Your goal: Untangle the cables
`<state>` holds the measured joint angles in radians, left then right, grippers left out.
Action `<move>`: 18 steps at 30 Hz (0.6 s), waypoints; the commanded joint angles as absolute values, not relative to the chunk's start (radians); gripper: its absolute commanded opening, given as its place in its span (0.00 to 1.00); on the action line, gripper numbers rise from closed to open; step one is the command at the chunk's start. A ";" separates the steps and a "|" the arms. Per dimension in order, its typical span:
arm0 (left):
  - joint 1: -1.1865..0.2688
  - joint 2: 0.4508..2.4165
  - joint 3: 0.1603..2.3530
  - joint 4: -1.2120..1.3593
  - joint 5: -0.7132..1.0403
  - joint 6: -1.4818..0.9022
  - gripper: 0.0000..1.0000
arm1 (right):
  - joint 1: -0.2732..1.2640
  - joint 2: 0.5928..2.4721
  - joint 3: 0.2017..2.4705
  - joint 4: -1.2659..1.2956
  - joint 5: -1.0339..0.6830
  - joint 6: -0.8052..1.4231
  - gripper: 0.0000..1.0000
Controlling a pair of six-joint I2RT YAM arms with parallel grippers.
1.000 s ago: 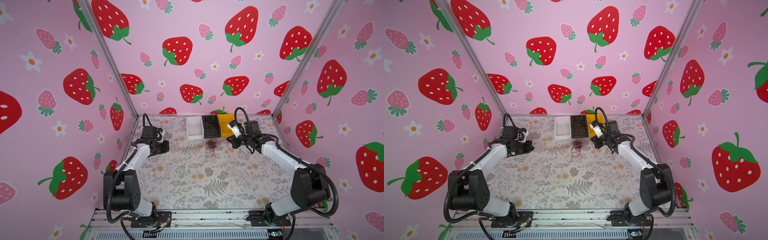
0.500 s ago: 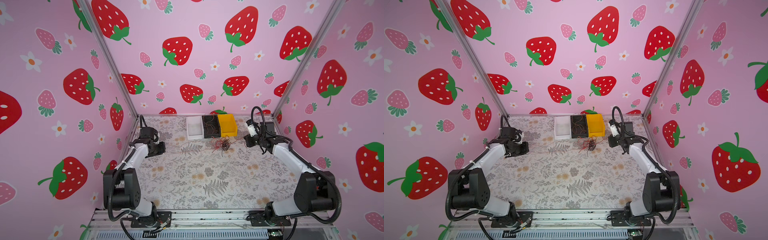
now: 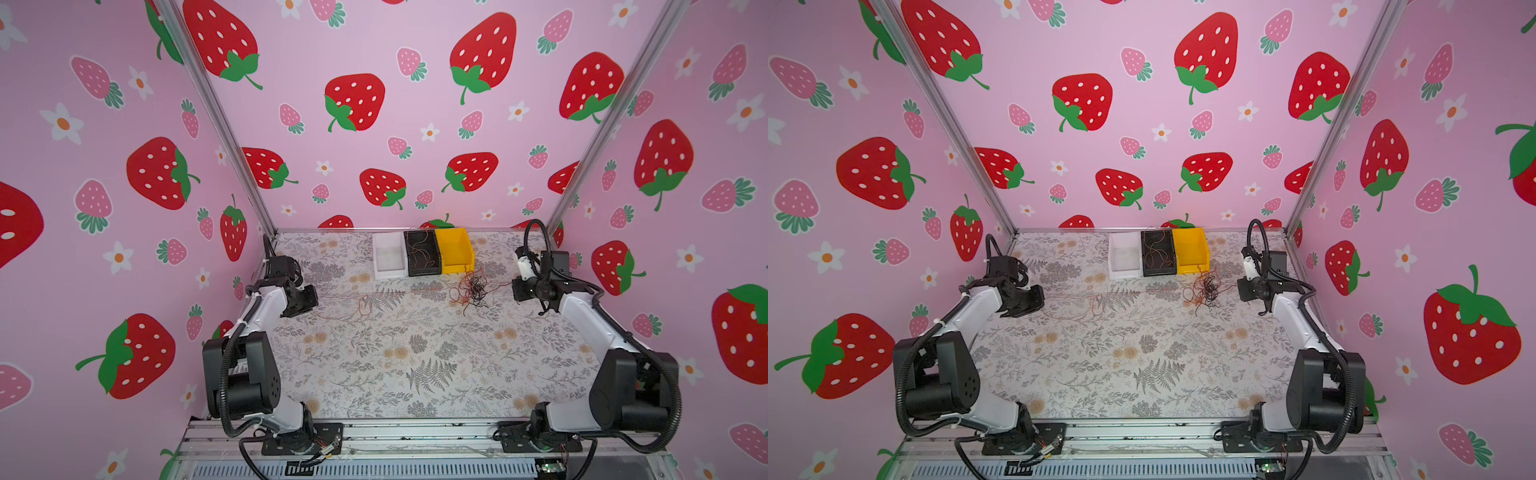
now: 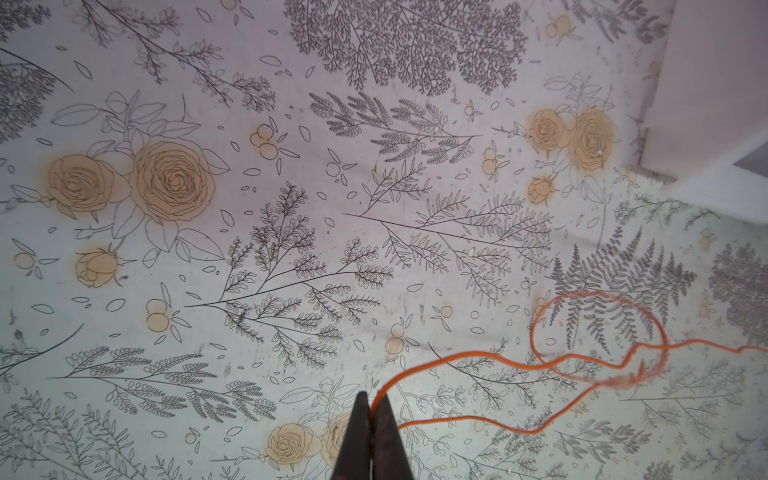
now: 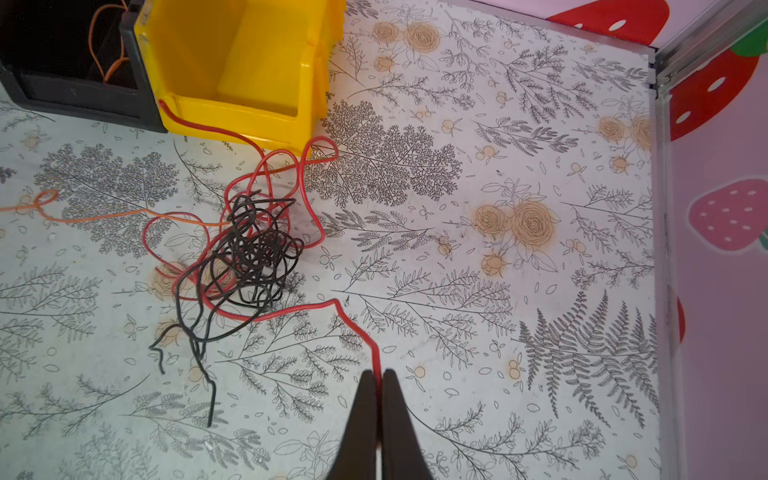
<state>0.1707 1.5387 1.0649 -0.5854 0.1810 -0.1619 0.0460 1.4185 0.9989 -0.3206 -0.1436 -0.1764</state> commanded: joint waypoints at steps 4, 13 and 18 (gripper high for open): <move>0.249 1.532 1.111 -0.607 0.181 -0.186 0.00 | -0.004 1.409 0.979 -0.358 -0.013 -0.208 0.00; 0.268 1.555 1.122 -0.594 0.186 -0.186 0.00 | -0.019 1.480 0.964 -0.337 0.117 -0.211 0.00; 0.274 1.543 1.109 -0.561 0.270 -0.191 0.00 | -0.020 1.485 0.961 -0.303 0.101 -0.241 0.00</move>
